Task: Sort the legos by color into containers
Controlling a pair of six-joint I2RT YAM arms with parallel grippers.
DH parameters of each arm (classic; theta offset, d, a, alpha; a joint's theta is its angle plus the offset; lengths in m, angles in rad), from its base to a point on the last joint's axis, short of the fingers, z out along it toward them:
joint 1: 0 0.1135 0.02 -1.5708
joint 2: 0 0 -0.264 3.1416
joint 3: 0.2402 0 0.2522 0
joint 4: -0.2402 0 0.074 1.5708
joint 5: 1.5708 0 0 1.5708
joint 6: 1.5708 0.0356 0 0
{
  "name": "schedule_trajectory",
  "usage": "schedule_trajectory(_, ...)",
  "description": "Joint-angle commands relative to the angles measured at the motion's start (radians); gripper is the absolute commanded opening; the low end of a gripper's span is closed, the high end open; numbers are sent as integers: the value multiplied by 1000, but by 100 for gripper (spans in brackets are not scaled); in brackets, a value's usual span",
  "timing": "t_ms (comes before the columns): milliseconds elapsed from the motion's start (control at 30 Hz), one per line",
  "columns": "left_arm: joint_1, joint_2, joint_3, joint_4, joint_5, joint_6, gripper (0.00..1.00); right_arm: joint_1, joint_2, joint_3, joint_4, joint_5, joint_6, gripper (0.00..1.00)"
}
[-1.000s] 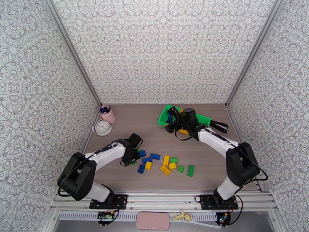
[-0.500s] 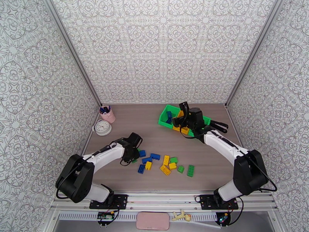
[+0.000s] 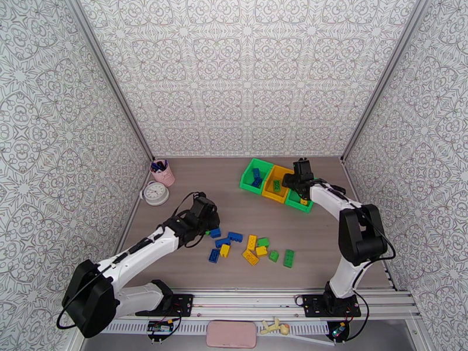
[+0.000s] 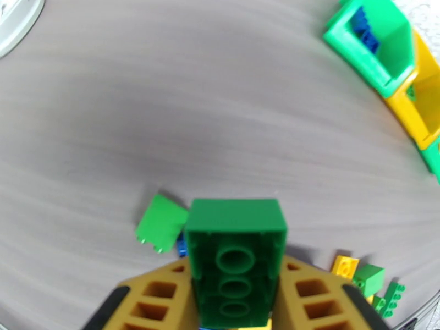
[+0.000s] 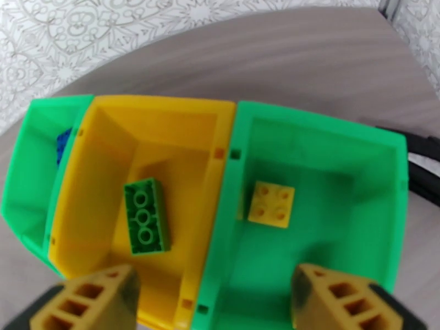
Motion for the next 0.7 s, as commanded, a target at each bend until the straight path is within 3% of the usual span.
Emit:
schedule_trajectory(0,-11,-15,-20,41,-24,40,35,2,49,70,-89,-16,31,63)
schedule_trajectory(267,-9,-5,-29,34,-35,32,35,3,67,70,-94,-69,37,38)
schedule_trajectory(667,-7,6,-20,25,-24,34,36,33,69,76,-84,-75,163,26)
